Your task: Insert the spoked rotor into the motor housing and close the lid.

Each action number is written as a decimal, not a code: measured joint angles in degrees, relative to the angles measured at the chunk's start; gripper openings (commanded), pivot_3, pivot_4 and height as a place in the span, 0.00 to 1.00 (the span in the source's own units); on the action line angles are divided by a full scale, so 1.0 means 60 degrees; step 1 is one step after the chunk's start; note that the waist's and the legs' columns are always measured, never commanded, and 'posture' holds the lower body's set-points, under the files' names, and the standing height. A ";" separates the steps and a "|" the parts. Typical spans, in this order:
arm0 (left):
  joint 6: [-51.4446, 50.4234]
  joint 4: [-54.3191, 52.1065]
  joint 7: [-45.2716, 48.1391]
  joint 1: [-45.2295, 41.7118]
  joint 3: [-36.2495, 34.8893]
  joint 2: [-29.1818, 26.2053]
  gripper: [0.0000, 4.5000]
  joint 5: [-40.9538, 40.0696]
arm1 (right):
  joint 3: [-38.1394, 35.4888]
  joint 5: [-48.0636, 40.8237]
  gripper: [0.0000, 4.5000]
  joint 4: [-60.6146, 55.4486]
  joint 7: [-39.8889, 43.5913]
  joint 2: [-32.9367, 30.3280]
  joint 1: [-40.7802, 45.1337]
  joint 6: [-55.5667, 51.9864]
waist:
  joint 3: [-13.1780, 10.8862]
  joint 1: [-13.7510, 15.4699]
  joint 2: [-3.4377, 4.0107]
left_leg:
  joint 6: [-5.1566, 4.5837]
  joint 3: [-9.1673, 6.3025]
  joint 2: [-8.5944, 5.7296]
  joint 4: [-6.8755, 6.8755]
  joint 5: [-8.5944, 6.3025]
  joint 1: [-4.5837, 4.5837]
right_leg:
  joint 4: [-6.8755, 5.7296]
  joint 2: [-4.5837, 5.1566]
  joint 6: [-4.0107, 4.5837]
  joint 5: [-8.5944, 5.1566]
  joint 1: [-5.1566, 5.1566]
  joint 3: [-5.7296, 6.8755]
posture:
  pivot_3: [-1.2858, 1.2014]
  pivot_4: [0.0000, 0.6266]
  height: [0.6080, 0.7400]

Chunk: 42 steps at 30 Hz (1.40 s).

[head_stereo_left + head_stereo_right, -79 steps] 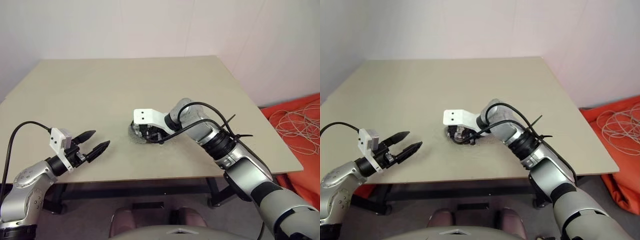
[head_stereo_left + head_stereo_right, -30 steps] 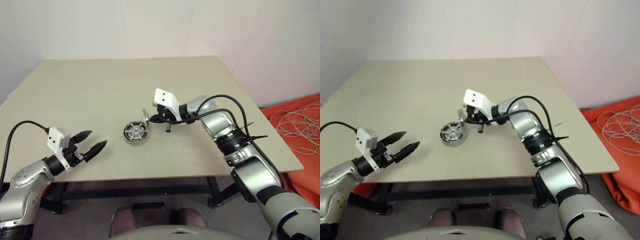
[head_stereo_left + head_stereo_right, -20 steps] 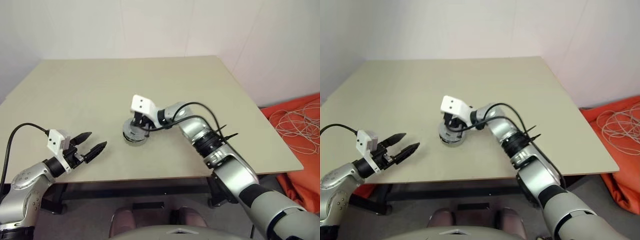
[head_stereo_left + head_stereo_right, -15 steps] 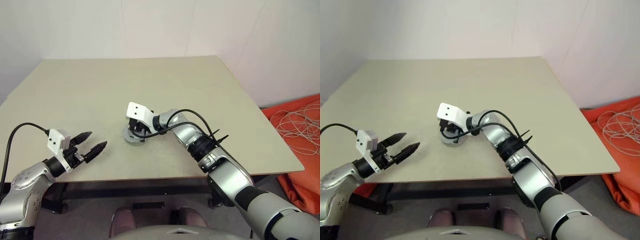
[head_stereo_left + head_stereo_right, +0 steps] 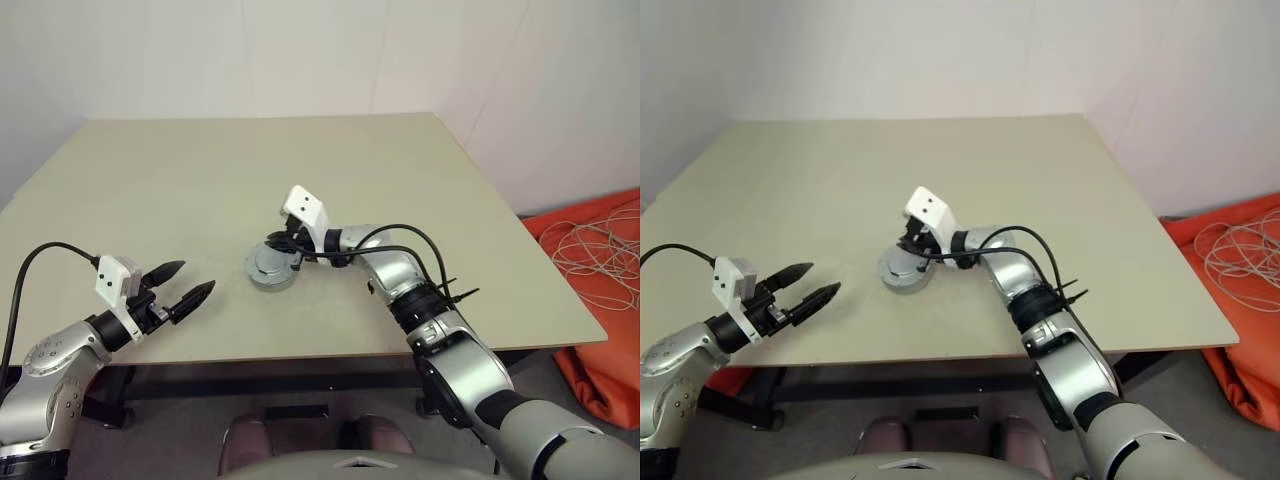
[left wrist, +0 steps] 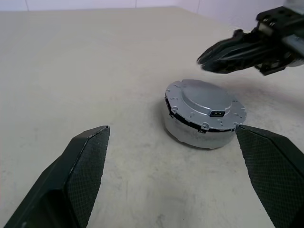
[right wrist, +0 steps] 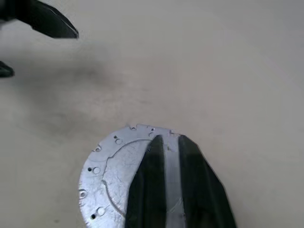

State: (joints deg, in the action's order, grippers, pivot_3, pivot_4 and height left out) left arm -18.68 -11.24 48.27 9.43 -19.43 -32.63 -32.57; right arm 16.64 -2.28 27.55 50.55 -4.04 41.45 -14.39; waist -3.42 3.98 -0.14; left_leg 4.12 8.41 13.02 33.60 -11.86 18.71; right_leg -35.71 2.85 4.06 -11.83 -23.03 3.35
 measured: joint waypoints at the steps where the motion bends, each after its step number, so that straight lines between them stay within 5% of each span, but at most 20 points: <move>1: 0.0000 0.0001 0.0016 -0.0002 0.0000 -0.0005 1.00 0.0001 | -0.0027 -0.0074 0.35 -0.0181 0.0085 -0.0032 -0.0165 -0.0163 | 0.0000 -0.0001 0.0000 | -0.0001 0.0000 -0.0001 0.0000 -0.0001 0.0001 | 0.0000 0.0000 0.0003 0.0001 -0.0001 0.0000 | 0.52 0.00 1.00; 9: -0.0011 0.0015 0.0100 -0.0131 0.0064 -0.0009 1.00 -0.0001 | 0.0168 -0.0043 0.99 -0.0484 0.0059 0.0038 -0.0648 -0.0417 | -0.0001 -0.0012 0.0002 | 0.0003 0.0001 -0.0001 0.0001 0.0002 -0.0006 | 0.0000 0.0000 -0.0031 -0.0018 -0.0004 0.0000 | 0.52 0.00 1.00; 25: -0.0097 -0.0040 0.0075 0.0023 0.0089 -0.0023 1.00 -0.0012 | 0.0353 0.0423 1.00 0.0787 -0.0518 0.0314 -0.0320 0.0439 | -0.0002 -0.0014 0.0003 | 0.0003 0.0001 -0.0001 -0.0002 0.0002 -0.0002 | 0.0000 0.0001 -0.0029 -0.0017 -0.0006 -0.0001 | 0.52 0.00 1.00; 30: -0.0097 -0.0080 0.0064 0.0054 0.0086 -0.0024 1.00 -0.0020 | 0.0352 0.0416 0.69 0.0892 -0.0398 0.0405 -0.0286 0.0458 | -0.0002 -0.0013 0.0004 | 0.0003 0.0001 -0.0001 -0.0002 0.0002 -0.0002 | 0.0000 0.0001 -0.0028 -0.0016 -0.0006 -0.0001 | 0.52 0.00 1.00; 42: -0.0107 -0.0091 0.0071 0.0236 -0.0021 -0.0111 1.00 -0.0044 | 0.0353 0.0443 0.69 0.0883 -0.0453 0.0432 -0.0193 0.0092 | -0.0002 -0.0011 0.0004 | 0.0003 0.0001 -0.0002 -0.0006 0.0002 -0.0005 | 0.0000 0.0001 -0.0030 -0.0017 -0.0005 -0.0001 | 0.52 0.00 1.00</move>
State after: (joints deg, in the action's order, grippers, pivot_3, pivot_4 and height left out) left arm -19.32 -11.78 48.70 10.85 -19.56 -33.29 -32.84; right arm 18.76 0.38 32.85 47.83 -1.45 40.30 -13.83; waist -3.43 3.92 -0.12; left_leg 4.14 8.42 13.01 33.57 -11.85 18.67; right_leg -35.71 2.86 3.88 -11.94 -23.06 3.35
